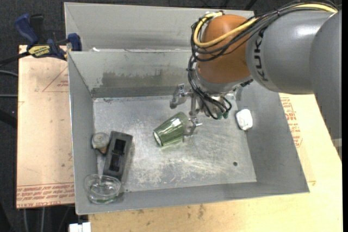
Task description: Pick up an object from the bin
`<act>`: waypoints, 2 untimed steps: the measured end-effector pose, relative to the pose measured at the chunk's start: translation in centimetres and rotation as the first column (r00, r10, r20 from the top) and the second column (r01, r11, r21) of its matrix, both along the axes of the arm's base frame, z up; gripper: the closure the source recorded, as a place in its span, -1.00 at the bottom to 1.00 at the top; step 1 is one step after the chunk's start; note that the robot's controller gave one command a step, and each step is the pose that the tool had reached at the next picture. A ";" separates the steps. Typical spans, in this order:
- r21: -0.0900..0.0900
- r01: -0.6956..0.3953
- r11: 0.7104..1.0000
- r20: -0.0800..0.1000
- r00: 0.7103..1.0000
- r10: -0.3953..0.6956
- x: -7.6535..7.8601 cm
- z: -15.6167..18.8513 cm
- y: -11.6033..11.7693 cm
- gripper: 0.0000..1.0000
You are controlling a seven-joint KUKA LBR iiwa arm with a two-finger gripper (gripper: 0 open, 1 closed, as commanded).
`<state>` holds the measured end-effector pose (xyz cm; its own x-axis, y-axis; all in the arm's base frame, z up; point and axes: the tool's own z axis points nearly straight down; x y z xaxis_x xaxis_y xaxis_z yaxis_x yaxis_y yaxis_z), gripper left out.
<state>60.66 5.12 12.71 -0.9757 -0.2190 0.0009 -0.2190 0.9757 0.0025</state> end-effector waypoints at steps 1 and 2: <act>0.000 -0.083 0.997 -0.004 0.997 0.083 1.5 -2.0 -0.8 -1.00; -0.013 -0.367 0.930 0.009 0.930 0.367 1.5 -4.4 4.3 1.00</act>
Offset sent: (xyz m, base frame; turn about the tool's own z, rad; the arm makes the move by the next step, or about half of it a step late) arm 0.0077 0.0471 -0.0571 -0.3792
